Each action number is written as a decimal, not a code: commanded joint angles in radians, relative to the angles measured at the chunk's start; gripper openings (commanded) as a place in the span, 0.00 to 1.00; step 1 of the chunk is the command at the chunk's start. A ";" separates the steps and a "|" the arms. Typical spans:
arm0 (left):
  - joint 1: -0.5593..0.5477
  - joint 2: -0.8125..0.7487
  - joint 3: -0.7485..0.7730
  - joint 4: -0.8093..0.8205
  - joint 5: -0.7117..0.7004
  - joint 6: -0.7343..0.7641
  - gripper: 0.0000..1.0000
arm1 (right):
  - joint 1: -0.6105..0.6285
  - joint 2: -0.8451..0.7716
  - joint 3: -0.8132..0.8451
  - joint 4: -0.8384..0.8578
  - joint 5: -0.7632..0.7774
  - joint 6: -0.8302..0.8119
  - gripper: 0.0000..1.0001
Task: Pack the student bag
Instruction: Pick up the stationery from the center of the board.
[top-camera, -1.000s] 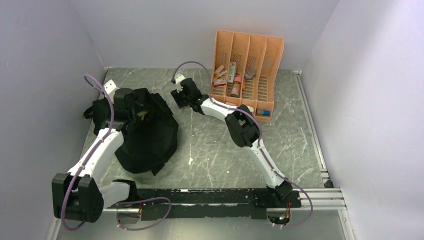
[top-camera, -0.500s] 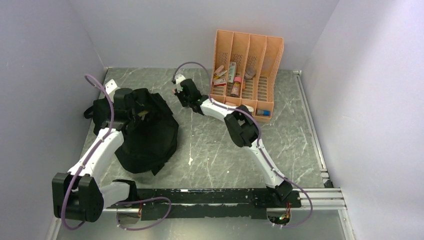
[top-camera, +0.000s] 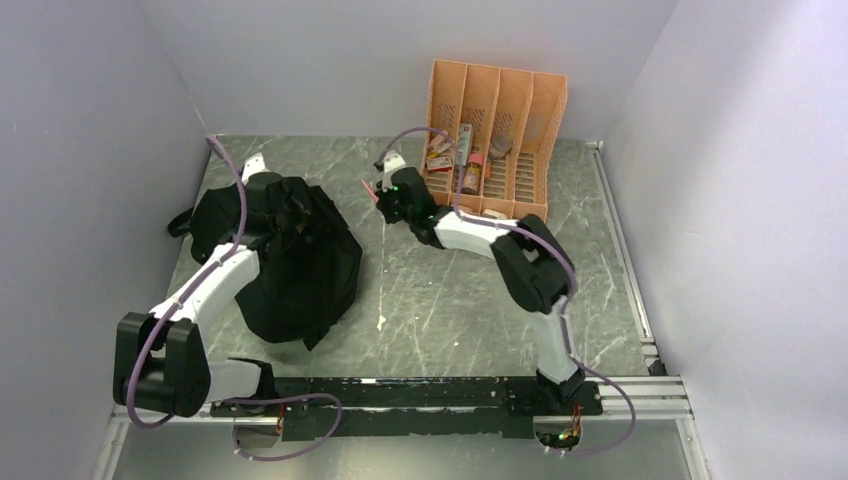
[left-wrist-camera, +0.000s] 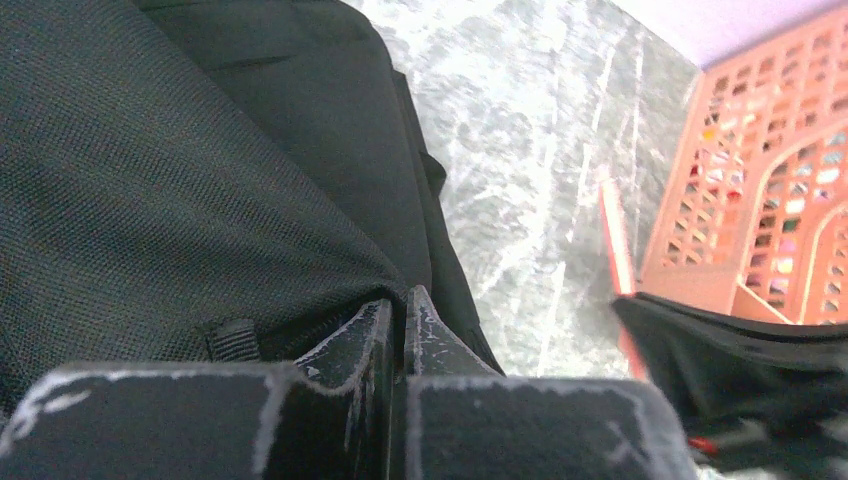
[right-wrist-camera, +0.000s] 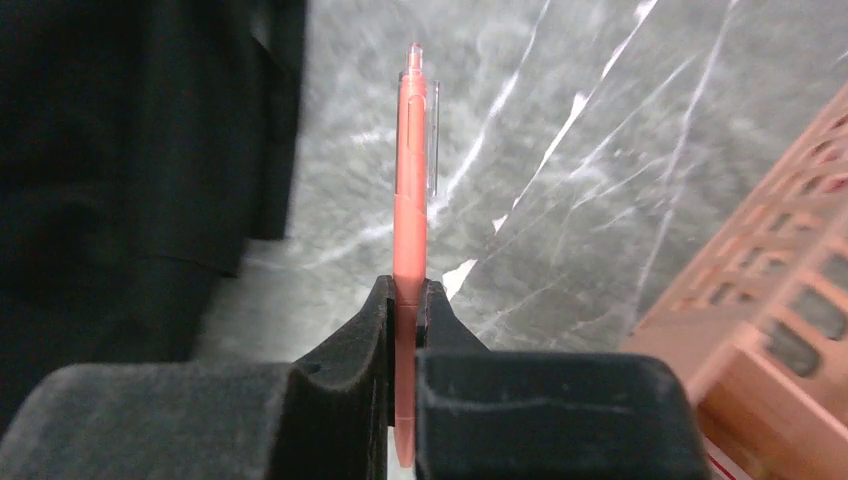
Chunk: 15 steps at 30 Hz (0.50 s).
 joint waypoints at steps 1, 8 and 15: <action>-0.102 -0.005 0.044 0.095 0.195 0.024 0.05 | -0.003 -0.227 -0.154 0.218 0.066 0.055 0.00; -0.176 -0.062 0.049 0.107 0.239 0.056 0.05 | -0.004 -0.431 -0.371 0.282 0.040 0.019 0.00; -0.178 -0.099 0.063 -0.035 0.006 0.037 0.05 | 0.002 -0.614 -0.512 0.200 -0.048 0.065 0.00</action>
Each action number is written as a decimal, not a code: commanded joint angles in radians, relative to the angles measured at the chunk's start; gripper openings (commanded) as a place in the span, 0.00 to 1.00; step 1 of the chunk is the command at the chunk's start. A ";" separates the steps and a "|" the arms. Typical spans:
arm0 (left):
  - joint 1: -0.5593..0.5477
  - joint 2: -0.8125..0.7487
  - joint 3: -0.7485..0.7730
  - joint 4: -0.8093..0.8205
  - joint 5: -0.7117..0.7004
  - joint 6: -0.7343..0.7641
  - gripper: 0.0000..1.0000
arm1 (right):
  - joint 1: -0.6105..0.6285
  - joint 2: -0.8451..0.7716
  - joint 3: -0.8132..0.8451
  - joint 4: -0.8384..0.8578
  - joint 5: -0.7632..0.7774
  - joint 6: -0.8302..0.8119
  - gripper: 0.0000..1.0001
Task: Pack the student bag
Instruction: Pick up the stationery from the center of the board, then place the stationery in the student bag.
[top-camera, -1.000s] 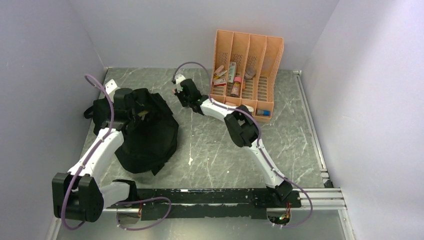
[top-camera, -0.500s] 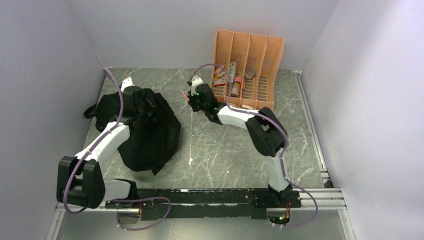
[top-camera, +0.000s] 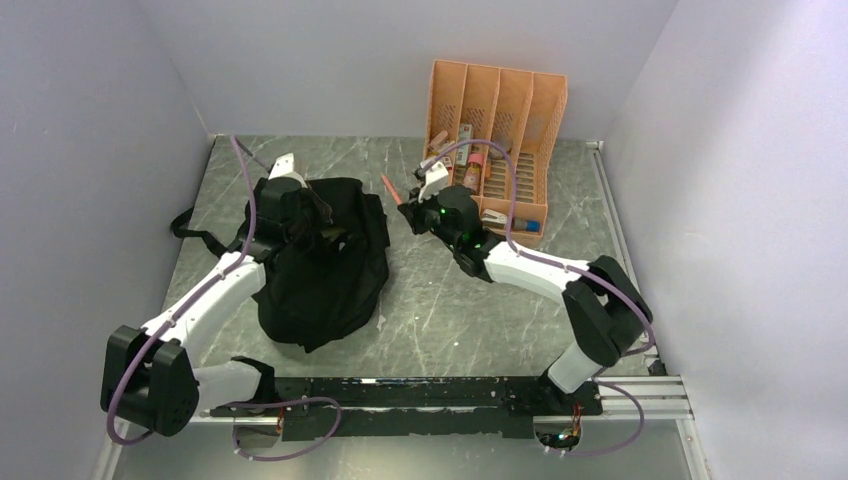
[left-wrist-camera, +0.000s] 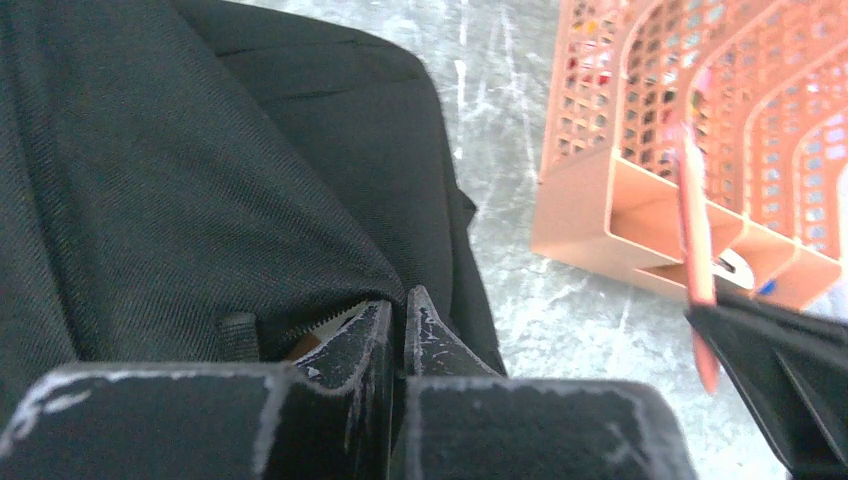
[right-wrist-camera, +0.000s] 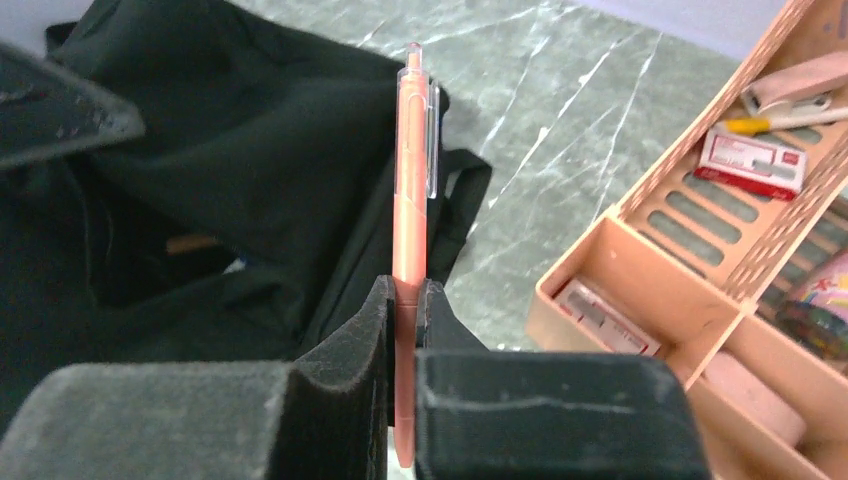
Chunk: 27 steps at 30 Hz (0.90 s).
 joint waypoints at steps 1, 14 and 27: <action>-0.011 -0.031 0.065 -0.056 -0.137 -0.028 0.05 | 0.006 -0.119 -0.047 -0.073 -0.087 0.067 0.00; 0.006 -0.043 0.020 0.023 -0.113 -0.042 0.05 | 0.191 -0.013 0.074 -0.306 -0.196 0.445 0.00; 0.007 -0.076 0.003 0.039 -0.065 -0.019 0.05 | 0.195 0.222 0.268 -0.308 -0.202 0.462 0.00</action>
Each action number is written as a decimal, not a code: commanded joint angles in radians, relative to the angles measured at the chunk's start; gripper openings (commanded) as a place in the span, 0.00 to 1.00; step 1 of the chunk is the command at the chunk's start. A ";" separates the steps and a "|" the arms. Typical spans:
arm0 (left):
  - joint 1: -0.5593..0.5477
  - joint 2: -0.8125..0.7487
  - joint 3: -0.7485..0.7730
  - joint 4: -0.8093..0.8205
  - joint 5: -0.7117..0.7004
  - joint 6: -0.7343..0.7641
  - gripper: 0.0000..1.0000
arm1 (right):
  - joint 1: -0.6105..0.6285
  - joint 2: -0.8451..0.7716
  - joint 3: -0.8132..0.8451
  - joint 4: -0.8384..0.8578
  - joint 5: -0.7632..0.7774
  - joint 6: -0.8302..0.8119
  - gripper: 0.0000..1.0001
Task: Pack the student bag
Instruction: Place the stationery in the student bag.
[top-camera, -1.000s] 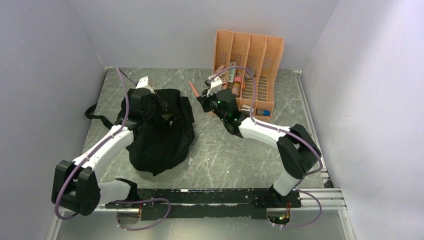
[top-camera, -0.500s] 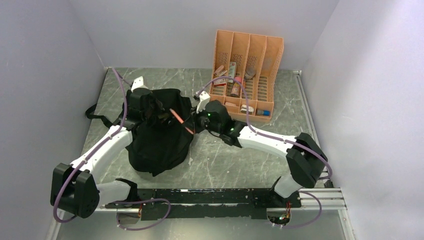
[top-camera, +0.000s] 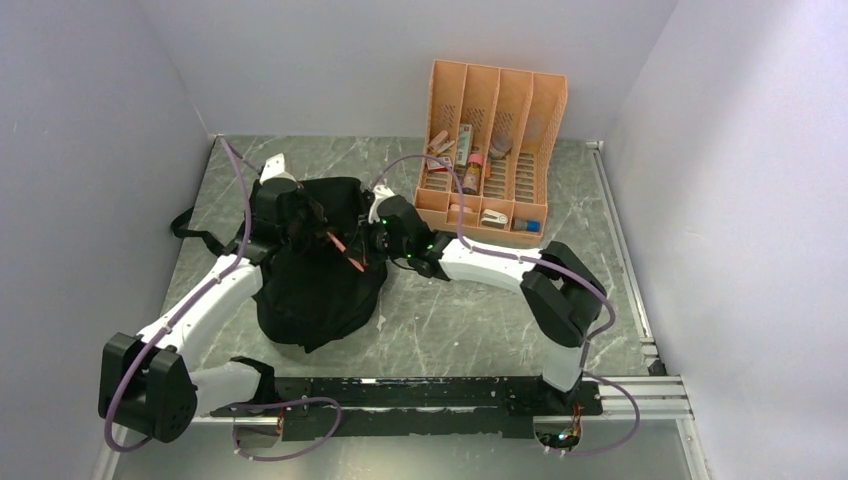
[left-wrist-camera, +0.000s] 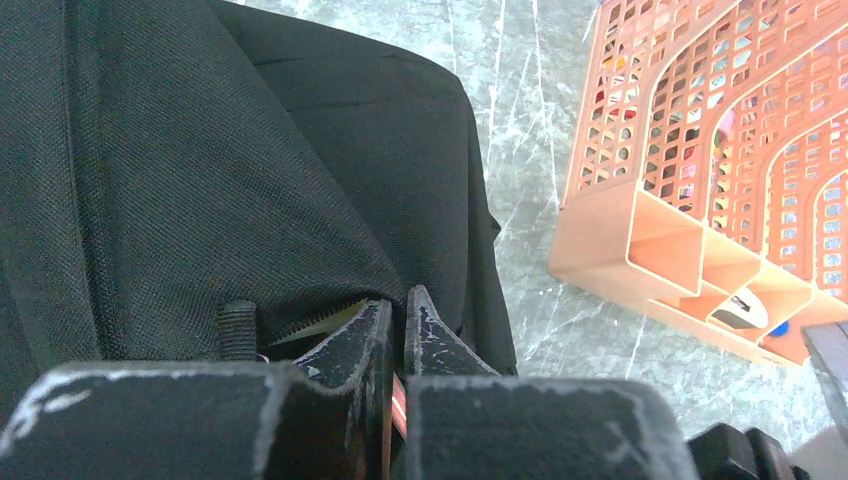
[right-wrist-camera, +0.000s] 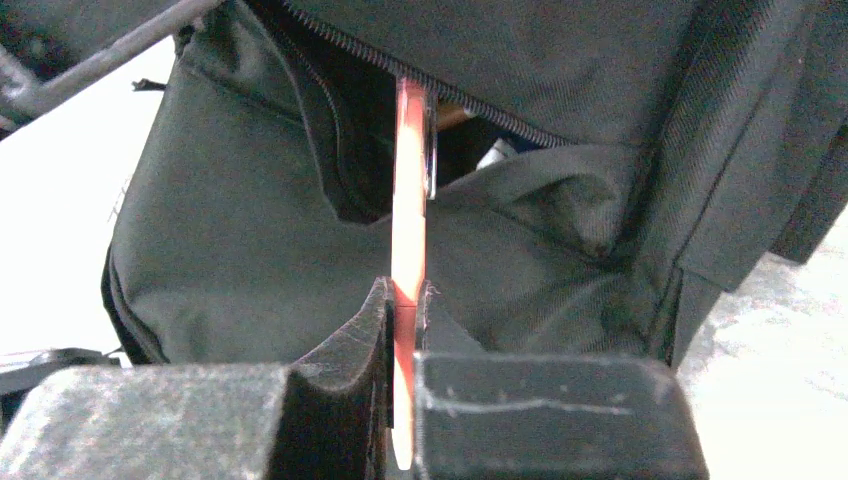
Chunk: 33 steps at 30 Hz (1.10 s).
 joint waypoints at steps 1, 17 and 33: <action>-0.001 -0.041 0.001 0.087 0.047 0.013 0.05 | 0.002 0.068 0.080 0.011 0.006 0.010 0.00; 0.003 -0.049 -0.010 0.119 0.081 0.014 0.05 | -0.025 0.351 0.368 0.144 0.019 -0.135 0.00; 0.021 -0.047 -0.018 0.134 0.110 0.006 0.05 | -0.028 0.478 0.341 0.622 0.062 -0.301 0.11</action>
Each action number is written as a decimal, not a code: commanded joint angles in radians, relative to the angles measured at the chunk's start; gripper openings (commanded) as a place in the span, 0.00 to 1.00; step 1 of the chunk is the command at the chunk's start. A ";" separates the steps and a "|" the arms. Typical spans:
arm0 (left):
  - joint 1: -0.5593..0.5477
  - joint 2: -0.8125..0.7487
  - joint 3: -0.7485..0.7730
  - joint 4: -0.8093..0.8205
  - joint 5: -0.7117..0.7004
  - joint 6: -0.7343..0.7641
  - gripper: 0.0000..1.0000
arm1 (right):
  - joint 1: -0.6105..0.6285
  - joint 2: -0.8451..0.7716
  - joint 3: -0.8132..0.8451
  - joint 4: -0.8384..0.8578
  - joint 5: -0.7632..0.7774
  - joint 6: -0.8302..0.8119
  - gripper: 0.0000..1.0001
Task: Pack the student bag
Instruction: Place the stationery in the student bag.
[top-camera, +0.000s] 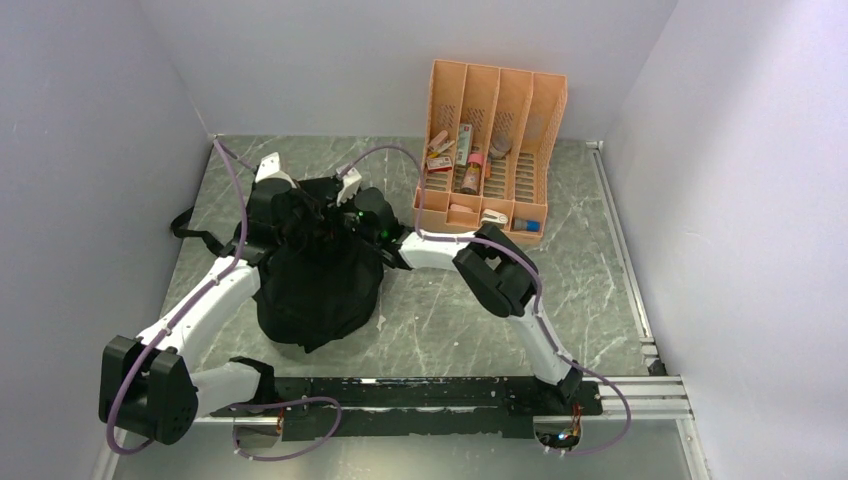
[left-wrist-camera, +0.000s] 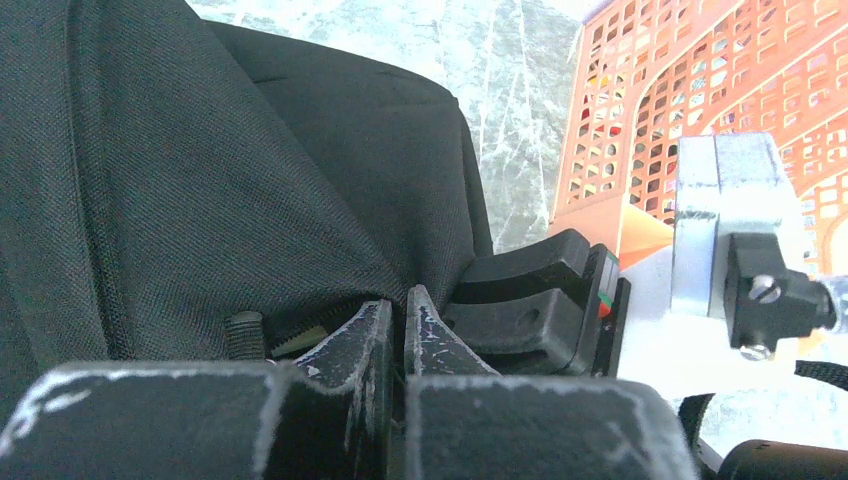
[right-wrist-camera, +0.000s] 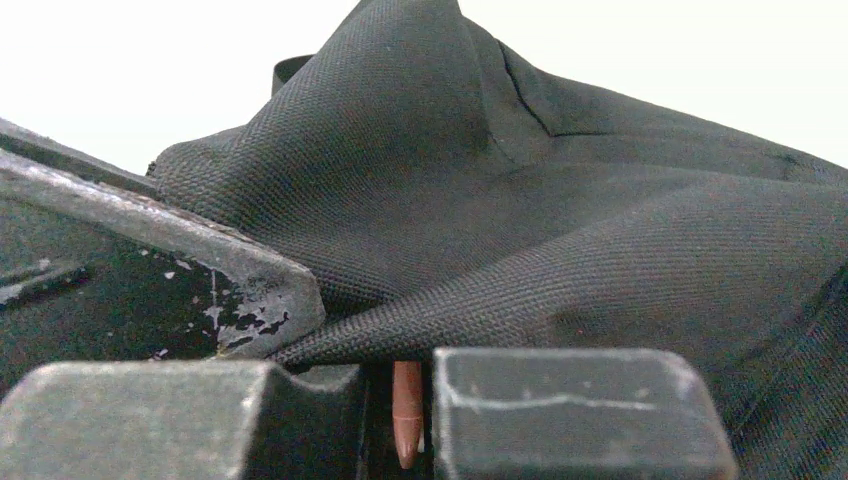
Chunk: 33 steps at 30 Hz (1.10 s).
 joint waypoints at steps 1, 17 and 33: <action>-0.006 -0.033 0.003 0.083 0.074 0.001 0.05 | -0.012 0.034 0.004 0.160 0.038 -0.072 0.15; 0.027 -0.013 0.009 0.059 0.050 -0.013 0.12 | -0.019 -0.286 -0.341 0.155 0.004 -0.029 0.50; 0.060 -0.178 0.039 -0.302 -0.206 -0.082 0.65 | -0.018 -0.466 -0.356 -0.215 0.144 0.056 0.53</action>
